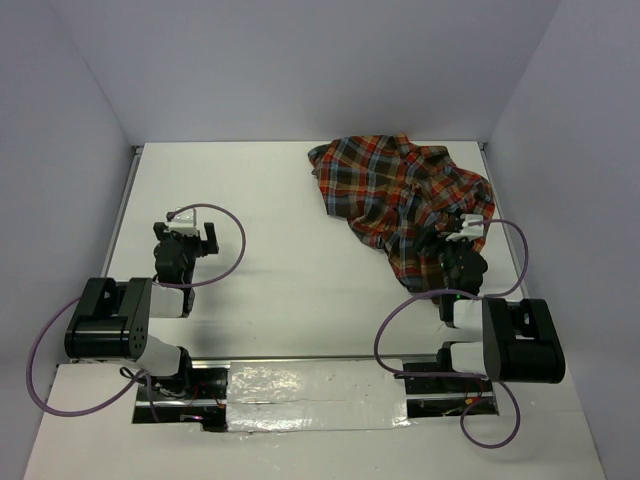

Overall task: Fold and stack the long sleeve shirts
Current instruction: Move the shirt to the center of the board

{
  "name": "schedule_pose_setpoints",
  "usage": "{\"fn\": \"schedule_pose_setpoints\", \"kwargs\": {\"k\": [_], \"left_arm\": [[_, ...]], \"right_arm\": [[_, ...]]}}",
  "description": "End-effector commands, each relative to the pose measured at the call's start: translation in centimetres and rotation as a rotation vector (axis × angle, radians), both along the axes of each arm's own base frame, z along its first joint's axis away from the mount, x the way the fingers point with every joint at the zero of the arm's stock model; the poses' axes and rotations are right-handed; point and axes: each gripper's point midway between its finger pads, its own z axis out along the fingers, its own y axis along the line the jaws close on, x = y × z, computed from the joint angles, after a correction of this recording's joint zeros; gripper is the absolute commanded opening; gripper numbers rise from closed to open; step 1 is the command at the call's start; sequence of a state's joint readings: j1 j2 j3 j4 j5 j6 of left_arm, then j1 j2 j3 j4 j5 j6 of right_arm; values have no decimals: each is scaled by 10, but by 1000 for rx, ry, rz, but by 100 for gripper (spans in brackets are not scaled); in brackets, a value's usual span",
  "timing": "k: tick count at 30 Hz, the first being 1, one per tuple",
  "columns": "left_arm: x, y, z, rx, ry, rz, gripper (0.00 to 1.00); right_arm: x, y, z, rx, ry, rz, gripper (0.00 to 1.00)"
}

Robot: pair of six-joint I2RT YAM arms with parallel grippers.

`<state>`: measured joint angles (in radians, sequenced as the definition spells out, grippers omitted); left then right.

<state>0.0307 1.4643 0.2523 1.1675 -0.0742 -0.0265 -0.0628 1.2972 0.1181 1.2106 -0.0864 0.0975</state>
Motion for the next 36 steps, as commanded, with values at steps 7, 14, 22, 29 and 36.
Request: {"fn": "schedule_pose_setpoints", "kwargs": {"k": [7, 14, 22, 29, 36], "left_arm": [[3, -5, 15, 34, -56, -40, 99], [66, -53, 119, 19, 182, -331, 97], [44, -71, 63, 49, 646, -277, 87], [41, -90, 61, -34, 685, -347, 87], [104, -57, 89, -40, 595, -275, 89]], "right_arm": [[4, -10, 47, 50, -13, -75, 100], [30, 6, 44, 71, 424, 41, 30], [75, -3, -37, 180, 788, -86, 60], [27, 148, -80, 90, 961, 319, 41], [-7, 383, -25, 17, 895, 871, 55]]}}
